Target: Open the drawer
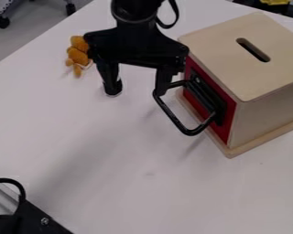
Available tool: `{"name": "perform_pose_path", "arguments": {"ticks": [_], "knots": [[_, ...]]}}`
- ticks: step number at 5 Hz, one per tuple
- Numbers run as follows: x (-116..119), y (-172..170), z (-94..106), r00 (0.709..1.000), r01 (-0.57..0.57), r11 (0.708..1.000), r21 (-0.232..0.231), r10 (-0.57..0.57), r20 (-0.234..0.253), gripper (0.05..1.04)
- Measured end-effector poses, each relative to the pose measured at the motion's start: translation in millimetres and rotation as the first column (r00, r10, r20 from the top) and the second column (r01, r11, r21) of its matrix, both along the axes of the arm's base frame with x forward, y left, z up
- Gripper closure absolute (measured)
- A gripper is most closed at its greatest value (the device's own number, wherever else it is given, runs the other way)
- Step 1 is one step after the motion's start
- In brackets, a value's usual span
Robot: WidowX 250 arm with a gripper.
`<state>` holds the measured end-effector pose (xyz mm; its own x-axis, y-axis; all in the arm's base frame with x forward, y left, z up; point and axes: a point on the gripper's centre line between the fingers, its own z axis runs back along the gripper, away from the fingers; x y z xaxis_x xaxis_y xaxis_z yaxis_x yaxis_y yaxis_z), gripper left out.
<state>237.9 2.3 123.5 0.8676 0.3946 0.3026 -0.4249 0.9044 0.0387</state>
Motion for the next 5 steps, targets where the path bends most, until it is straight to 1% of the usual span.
{"name": "perform_pose_path", "arguments": {"ticks": [1, 2, 3, 4, 5], "knots": [[2.1, -3.8, -8.1, 0.993, -0.11, 0.993, -0.03, 0.108, -0.04, 0.085], [8.5, -9.9, -15.7, 0.985, -0.172, 0.982, -0.078, 0.171, -0.026, 0.085], [13.3, -18.9, -28.5, 0.968, -0.25, 0.953, -0.17, 0.246, -0.04, 0.085], [19.3, -23.2, -42.8, 0.948, -0.318, 0.921, -0.227, 0.313, -0.059, 0.085], [25.3, -21.8, -49.7, 0.934, -0.353, 0.906, -0.233, 0.354, -0.039, 0.085]]}}
